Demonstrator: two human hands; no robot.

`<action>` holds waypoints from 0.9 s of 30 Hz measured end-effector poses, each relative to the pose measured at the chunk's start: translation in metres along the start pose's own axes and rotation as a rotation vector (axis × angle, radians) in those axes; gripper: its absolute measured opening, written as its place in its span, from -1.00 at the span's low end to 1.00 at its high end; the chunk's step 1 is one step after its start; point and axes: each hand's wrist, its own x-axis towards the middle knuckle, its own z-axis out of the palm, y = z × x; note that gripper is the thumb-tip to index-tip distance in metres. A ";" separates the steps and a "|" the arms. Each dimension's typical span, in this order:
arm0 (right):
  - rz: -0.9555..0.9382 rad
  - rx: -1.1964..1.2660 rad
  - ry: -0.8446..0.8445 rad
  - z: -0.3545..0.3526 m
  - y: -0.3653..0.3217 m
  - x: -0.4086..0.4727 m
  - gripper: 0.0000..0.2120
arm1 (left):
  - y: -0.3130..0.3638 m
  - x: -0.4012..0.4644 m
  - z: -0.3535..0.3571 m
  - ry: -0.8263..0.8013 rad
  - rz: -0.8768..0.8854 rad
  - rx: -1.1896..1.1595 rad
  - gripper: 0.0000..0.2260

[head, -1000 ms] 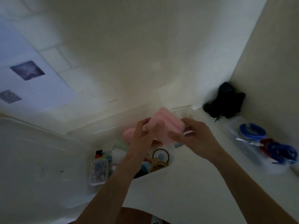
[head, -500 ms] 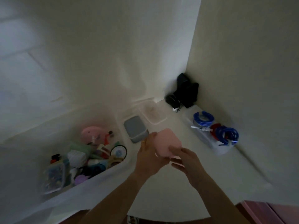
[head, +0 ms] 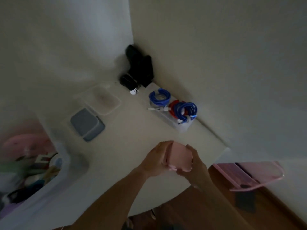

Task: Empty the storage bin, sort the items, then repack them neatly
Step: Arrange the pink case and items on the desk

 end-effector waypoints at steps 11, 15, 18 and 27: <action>0.110 0.204 0.157 -0.075 0.033 0.040 -0.08 | 0.032 0.065 0.057 0.100 0.014 0.218 -0.44; 0.241 0.546 0.202 -0.094 0.025 0.054 -0.48 | 0.034 0.074 0.063 0.130 -0.015 0.221 -0.41; 0.324 0.648 0.220 -0.102 0.019 0.060 -0.47 | 0.033 0.075 0.067 0.141 -0.050 0.213 -0.38; 0.291 0.808 0.347 -0.101 0.014 0.075 -0.40 | 0.047 0.087 0.073 0.240 -0.217 0.142 -0.65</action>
